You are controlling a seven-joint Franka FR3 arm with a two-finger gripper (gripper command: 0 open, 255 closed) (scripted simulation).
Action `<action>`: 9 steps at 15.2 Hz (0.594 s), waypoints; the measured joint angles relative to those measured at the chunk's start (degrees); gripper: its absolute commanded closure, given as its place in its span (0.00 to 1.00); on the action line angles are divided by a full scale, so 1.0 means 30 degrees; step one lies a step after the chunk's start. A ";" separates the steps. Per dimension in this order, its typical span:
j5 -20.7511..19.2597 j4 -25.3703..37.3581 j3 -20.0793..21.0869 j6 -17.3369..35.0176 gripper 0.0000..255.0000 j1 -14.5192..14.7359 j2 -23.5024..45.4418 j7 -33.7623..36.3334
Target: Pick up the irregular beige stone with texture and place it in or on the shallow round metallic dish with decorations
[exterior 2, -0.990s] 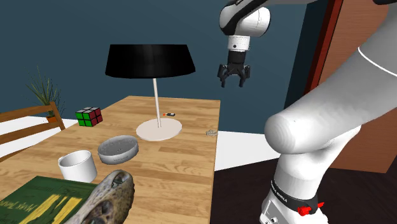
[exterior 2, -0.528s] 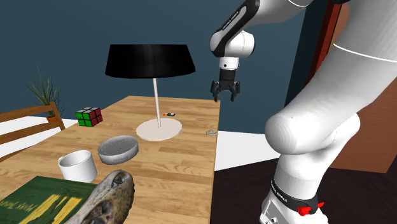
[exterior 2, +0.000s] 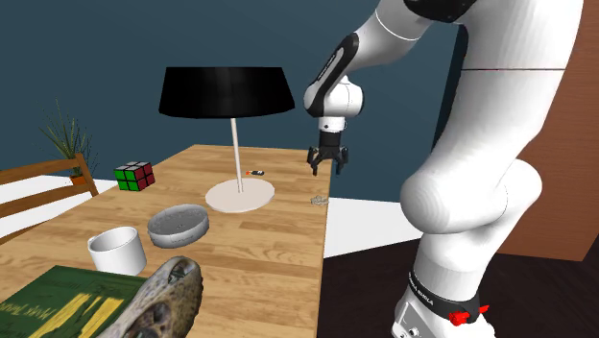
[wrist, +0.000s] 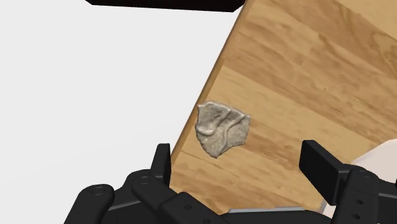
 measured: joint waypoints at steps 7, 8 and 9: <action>0.0510 0.1715 0.0295 0.1905 0.00 0.0201 0.4433 -0.0456; 0.0544 0.1680 0.0313 0.2106 0.00 0.0205 0.4621 -0.0492; 0.0579 0.1628 0.0329 0.2377 0.00 0.0209 0.4848 -0.0531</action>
